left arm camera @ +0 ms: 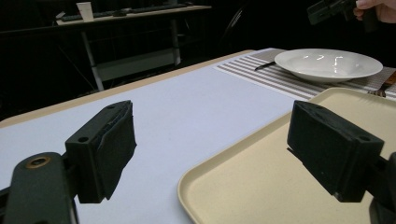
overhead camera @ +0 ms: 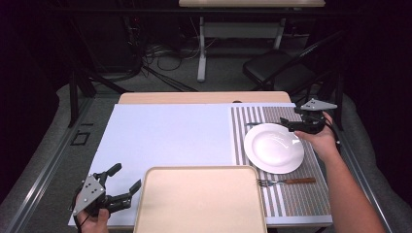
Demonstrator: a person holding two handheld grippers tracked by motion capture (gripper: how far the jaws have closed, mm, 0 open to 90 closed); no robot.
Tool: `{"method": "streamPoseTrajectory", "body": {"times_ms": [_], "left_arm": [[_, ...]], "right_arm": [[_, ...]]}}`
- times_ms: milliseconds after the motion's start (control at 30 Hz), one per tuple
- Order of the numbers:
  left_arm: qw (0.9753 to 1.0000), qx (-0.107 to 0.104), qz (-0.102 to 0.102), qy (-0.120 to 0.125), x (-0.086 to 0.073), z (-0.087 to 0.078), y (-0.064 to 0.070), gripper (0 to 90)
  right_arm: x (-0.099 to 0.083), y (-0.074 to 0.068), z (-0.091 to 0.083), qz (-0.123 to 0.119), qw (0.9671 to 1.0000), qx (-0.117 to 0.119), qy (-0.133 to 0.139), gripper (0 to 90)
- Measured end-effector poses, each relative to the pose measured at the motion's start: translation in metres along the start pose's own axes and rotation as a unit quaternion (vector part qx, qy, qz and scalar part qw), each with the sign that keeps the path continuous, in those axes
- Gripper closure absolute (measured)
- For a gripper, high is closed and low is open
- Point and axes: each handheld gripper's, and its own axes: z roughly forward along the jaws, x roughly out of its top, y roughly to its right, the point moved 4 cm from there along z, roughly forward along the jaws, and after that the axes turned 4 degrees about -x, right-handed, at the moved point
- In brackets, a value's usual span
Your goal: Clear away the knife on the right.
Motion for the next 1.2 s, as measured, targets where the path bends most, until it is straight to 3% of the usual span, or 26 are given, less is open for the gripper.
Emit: {"method": "streamPoseTrajectory", "body": {"times_ms": [300,367,633,667,833,900,1000,1067,1100,1200], "left_arm": [[0.9999,0.011,-0.006,0.0,-0.002,-0.001,-0.002,15.5],[0.9999,0.014,-0.009,0.001,-0.002,0.0,-0.002,15.5],[0.9998,0.018,-0.007,-0.01,-0.006,0.004,-0.002,15.5],[0.9997,0.019,-0.006,-0.011,-0.006,0.004,-0.002,15.5],[0.9996,0.022,-0.005,-0.016,-0.007,0.006,-0.003,15.5],[0.9996,0.023,-0.004,-0.017,-0.007,0.006,-0.003,15.5],[0.9996,0.025,-0.006,-0.015,-0.008,0.006,-0.004,15.5],[0.9995,0.025,-0.007,-0.014,-0.008,0.006,-0.004,15.5],[0.9996,0.023,-0.008,-0.017,-0.008,0.005,-0.005,15.5],[0.9995,0.025,-0.008,-0.014,-0.008,0.005,-0.005,15.5]], "right_arm": [[0.008,0.006,0.025,-0.001,0.9997,0.003,-0.023,25.0],[0.013,0.007,0.034,-0.001,0.9999,0.008,-0.012,25.0],[0.0,0.021,0.052,0.02,0.9992,0.004,-0.035,27.1],[-0.002,0.024,0.056,0.019,0.9987,0.004,-0.047,28.0],[0.006,0.023,0.063,0.007,0.9988,-0.001,-0.048,28.8],[0.01,0.023,0.068,-0.003,0.9977,-0.003,-0.067,28.8],[0.013,0.023,0.07,-0.009,0.9975,-0.013,-0.068,28.9],[0.014,0.025,0.071,0.007,0.9976,-0.018,-0.066,26.5],[0.011,0.026,0.072,0.012,0.9966,-0.02,-0.079,24.0],[0.009,0.026,0.072,-0.005,0.9959,-0.018,-0.088,18.7]]}}
